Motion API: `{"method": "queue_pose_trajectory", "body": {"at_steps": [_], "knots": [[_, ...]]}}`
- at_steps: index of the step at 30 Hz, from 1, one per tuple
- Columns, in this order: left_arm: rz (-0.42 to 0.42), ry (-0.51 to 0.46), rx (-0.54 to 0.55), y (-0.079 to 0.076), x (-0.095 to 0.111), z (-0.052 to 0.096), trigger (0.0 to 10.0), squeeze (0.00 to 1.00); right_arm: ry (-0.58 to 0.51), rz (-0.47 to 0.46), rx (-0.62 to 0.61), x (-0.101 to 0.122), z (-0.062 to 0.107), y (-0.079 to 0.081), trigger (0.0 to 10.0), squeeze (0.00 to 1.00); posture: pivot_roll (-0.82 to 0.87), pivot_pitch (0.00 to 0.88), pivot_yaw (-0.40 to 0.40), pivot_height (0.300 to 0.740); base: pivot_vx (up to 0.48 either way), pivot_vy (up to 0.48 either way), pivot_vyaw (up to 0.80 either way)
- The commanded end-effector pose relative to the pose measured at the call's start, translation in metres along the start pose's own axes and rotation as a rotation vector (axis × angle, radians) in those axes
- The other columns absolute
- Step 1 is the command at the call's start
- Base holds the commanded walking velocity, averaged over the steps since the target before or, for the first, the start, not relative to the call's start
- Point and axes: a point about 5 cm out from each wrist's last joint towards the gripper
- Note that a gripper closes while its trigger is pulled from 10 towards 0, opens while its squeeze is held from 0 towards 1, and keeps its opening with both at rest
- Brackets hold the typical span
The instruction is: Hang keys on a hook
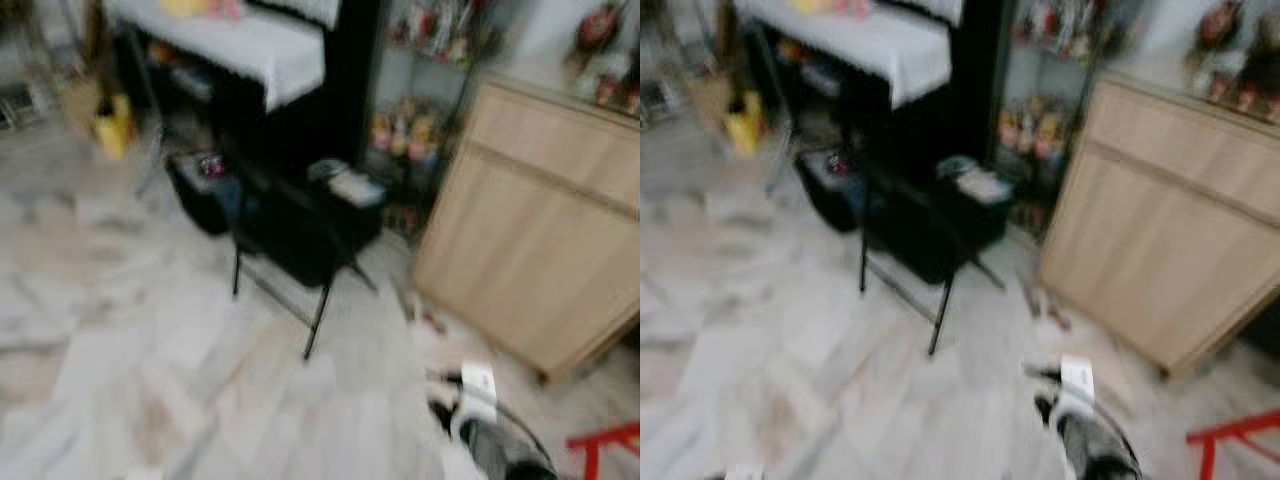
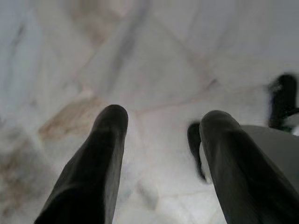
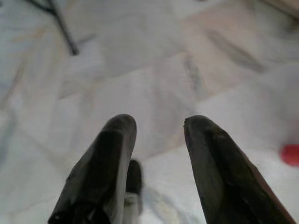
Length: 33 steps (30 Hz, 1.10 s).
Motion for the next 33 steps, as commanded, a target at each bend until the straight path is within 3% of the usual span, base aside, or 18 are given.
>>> {"method": "queue_pose_trajectory", "body": {"at_steps": [1, 19, 24, 28, 33], "knots": [[0.019, 0.043, 0.000, 0.002, -0.013, 0.003, 10.0, 0.00, 0.008, -0.016, -0.005, -0.003, 0.000, 0.000, 10.0, 0.00, -0.03, 0.000, -0.014, 0.740, 0.000, 0.000, -0.70], [0.045, 0.048, 0.030, 0.007, -0.024, 0.007, 10.0, 0.00, 0.038, -0.003, 0.006, -0.012, 0.000, 0.001, 10.0, 0.00, 0.07, 0.000, -0.005, 0.740, 0.000, 0.000, -0.69], [0.044, 0.084, 0.019, 0.004, -0.034, 0.010, 10.0, 0.00, 0.032, -0.013, -0.016, -0.018, 0.001, -0.005, 10.0, 0.00, 0.06, 0.000, 0.024, 0.740, 0.000, 0.000, -0.68], [0.089, 0.080, 0.022, 0.002, -0.039, 0.012, 10.0, 0.00, 0.017, -0.035, -0.022, -0.020, 0.002, -0.010, 10.0, 0.00, 0.04, 0.000, 0.037, 0.740, 0.000, 0.000, -0.68], [0.062, 0.066, 0.022, 0.001, -0.041, 0.013, 10.0, 0.00, 0.029, -0.040, -0.028, -0.023, 0.003, -0.014, 10.0, 0.00, 0.04, 0.000, 0.029, 0.740, 0.000, 0.000, -0.68]]}}
Point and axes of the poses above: a point about 5 cm out from each wrist's last joint towards the gripper, its own z axis pointing back from the gripper into the wrist, its own x axis along the axis of the wrist's last joint, y = z × x, and after that the axes turned 15 degrees about -z, right-handed
